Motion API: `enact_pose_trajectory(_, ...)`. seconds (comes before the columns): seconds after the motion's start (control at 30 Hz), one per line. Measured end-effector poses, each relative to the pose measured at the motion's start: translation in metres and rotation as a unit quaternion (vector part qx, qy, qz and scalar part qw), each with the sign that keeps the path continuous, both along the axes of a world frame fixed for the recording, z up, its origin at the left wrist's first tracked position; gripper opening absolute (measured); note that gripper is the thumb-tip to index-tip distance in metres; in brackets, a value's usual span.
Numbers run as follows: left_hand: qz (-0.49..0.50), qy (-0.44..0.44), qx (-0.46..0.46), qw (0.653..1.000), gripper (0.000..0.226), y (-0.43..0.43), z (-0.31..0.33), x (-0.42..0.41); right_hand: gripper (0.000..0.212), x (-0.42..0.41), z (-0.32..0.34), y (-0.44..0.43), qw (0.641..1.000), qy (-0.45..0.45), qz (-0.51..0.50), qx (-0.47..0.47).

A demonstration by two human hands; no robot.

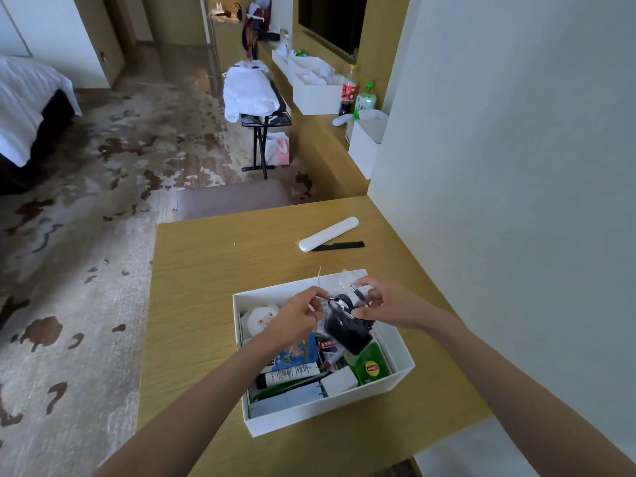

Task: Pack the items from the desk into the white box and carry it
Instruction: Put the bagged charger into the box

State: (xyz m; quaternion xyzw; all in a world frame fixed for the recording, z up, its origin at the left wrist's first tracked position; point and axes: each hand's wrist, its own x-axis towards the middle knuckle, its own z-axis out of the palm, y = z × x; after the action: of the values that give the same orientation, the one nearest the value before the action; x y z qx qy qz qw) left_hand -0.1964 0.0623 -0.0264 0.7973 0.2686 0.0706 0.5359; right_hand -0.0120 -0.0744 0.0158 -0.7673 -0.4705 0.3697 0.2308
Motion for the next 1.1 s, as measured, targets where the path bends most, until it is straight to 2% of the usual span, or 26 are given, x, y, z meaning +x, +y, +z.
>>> enact_pose_trajectory(0.07, -0.009, -0.001, 0.004, 1.0, 0.047, 0.001, 0.003, 0.004, 0.042, 0.003, 0.001, 0.0, 1.0, -0.005, 0.0, 0.009)
enact_pose_trajectory(0.2, -0.01, 0.003, 0.019, 1.0, 0.022, 0.005, 0.006, 0.01, 0.032, 0.014, 0.012, -0.002, 0.998, -0.063, -0.014, 0.023)
enact_pose_trajectory(0.33, -0.056, 0.058, 0.054, 0.995, 0.032, 0.009, 0.003, 0.014, 0.041, 0.027, 0.018, -0.003, 0.986, -0.148, -0.08, 0.018)
enact_pose_trajectory(0.47, -0.073, 0.095, 0.079, 0.99, 0.032, 0.007, -0.007, 0.02, 0.054, 0.026, 0.017, 0.001, 0.965, -0.234, -0.12, 0.001)
enact_pose_trajectory(0.73, -0.075, 0.117, 0.139, 0.98, 0.024, 0.017, -0.022, 0.019, 0.055, 0.012, -0.002, 0.02, 0.948, -0.298, -0.11, -0.008)
enact_pose_trajectory(0.97, -0.089, 0.134, 0.164, 0.973, 0.044, 0.021, -0.024, 0.012, 0.051, -0.006, -0.032, 0.035, 0.946, -0.3, -0.123, 0.014)
enact_pose_trajectory(1.1, -0.11, 0.126, 0.204, 0.964, 0.023, 0.02, -0.026, 0.01, 0.054, -0.006, -0.043, 0.039, 0.96, -0.222, -0.173, 0.003)
